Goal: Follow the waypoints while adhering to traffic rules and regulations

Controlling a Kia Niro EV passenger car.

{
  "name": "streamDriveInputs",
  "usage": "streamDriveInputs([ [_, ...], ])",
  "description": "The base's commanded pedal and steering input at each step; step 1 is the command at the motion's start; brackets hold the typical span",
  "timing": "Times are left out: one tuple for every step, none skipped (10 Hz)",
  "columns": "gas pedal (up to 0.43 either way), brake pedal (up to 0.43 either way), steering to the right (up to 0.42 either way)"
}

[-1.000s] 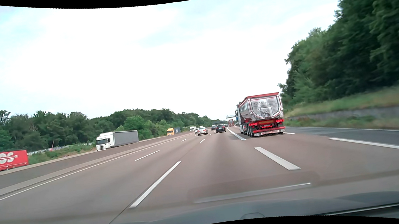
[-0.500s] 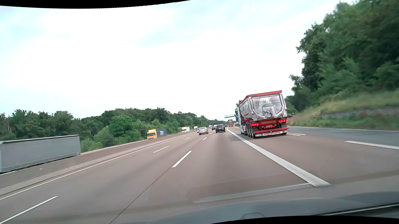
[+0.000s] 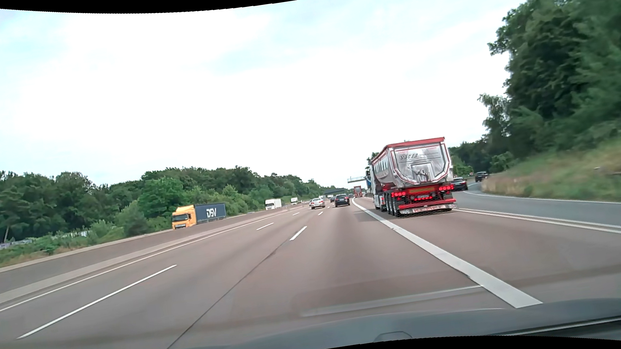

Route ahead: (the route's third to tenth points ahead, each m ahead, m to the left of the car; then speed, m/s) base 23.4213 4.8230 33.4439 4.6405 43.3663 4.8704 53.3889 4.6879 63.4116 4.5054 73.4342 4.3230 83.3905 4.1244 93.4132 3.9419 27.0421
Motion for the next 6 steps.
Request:
streamDriveInputs([
  [0.169,0.0,0.0],
  [0.157,0.0,-0.001],
  [0.157,0.0,-0.001],
  [0.157,0.0,-0.001],
  [0.157,0.0,-0.001],
  [0.157,0.0,-0.001],
])
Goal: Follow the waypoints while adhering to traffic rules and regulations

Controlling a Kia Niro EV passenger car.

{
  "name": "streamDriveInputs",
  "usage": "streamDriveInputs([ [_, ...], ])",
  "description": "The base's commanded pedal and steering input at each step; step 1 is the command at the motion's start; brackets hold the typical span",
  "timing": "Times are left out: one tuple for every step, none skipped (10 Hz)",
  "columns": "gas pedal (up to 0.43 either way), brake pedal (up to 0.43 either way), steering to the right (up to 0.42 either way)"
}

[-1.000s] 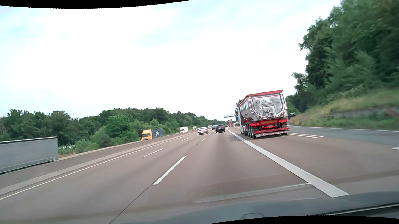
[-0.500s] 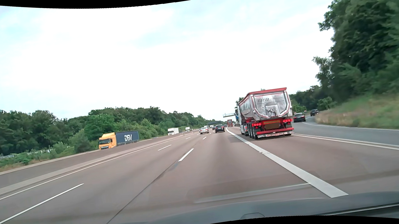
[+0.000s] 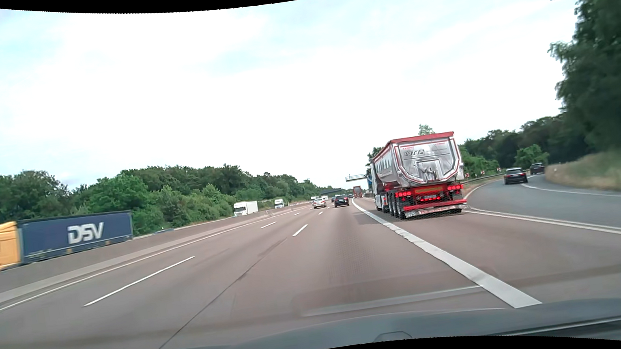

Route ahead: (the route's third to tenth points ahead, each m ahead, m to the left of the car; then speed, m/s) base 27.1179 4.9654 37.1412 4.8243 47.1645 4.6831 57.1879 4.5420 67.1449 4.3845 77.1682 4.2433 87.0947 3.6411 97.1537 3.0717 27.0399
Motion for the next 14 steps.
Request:
streamDriveInputs([
  [0.157,0.0,-0.001],
  [0.157,0.0,-0.001],
  [0.157,0.0,-0.001],
  [0.157,0.0,-0.002],
  [0.157,0.0,-0.002],
  [0.157,0.0,-0.003],
  [0.157,0.0,-0.004],
  [0.157,0.0,-0.004],
  [0.157,0.0,-0.004],
  [0.157,0.0,-0.004],
  [0.157,0.0,-0.004],
  [0.157,0.0,-0.004],
  [0.157,0.0,-0.004],
  [0.157,0.0,-0.004],
])
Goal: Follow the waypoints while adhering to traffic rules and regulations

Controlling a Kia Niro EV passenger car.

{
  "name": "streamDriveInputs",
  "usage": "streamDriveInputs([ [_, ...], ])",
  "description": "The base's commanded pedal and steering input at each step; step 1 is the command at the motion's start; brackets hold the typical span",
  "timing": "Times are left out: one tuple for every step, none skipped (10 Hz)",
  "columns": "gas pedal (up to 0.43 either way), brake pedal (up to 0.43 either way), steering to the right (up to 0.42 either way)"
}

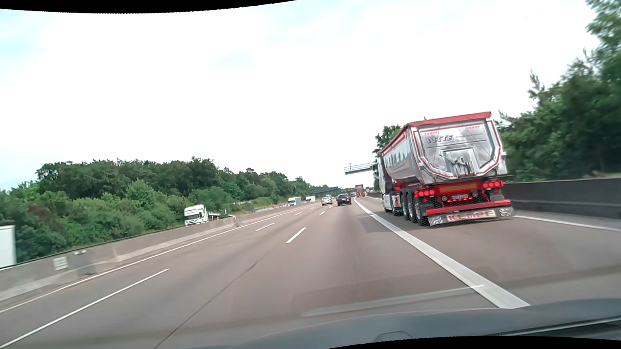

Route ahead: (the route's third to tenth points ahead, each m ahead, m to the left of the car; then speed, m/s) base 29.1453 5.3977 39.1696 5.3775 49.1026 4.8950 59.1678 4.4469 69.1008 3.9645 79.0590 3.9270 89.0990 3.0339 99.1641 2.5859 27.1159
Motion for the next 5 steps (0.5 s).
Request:
streamDriveInputs([
  [0.157,0.0,-0.004],
  [0.157,0.0,-0.004],
  [0.157,0.0,-0.002],
  [0.157,0.0,0.0],
  [0.157,0.0,0.0],
])
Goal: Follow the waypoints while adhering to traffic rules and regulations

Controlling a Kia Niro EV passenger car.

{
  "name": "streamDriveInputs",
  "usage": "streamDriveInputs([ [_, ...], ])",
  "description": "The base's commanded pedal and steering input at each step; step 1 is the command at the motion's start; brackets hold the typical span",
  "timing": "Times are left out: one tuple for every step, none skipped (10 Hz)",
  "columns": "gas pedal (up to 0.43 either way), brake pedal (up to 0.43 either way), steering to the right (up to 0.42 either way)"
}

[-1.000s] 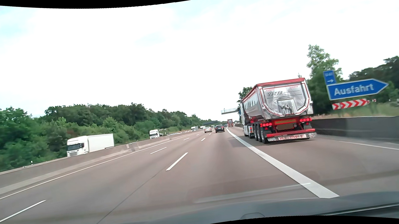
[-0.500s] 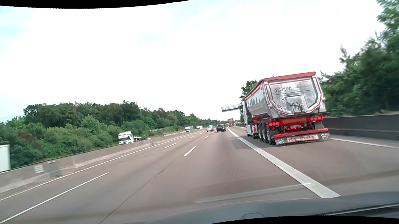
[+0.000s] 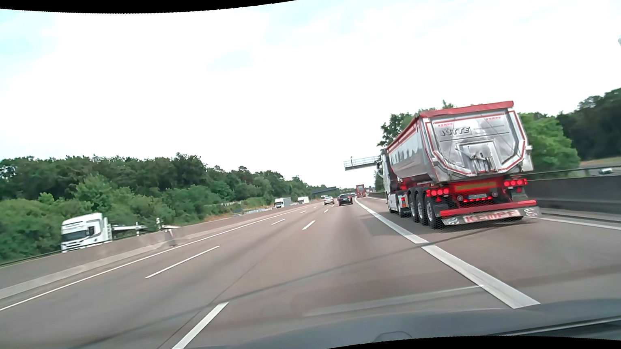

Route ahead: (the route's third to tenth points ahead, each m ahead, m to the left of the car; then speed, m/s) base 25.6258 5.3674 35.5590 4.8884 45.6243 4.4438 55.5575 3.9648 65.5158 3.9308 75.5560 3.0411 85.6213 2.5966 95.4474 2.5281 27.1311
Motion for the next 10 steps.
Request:
streamDriveInputs([
  [0.157,0.0,0.0],
  [0.157,0.0,0.001],
  [0.157,0.0,0.003],
  [0.157,0.0,0.003],
  [0.157,0.0,0.002],
  [0.157,0.0,-0.001],
  [0.157,0.0,-0.002],
  [0.157,0.0,-0.001],
  [0.157,0.0,-0.002],
  [0.157,0.0,-0.002],
])
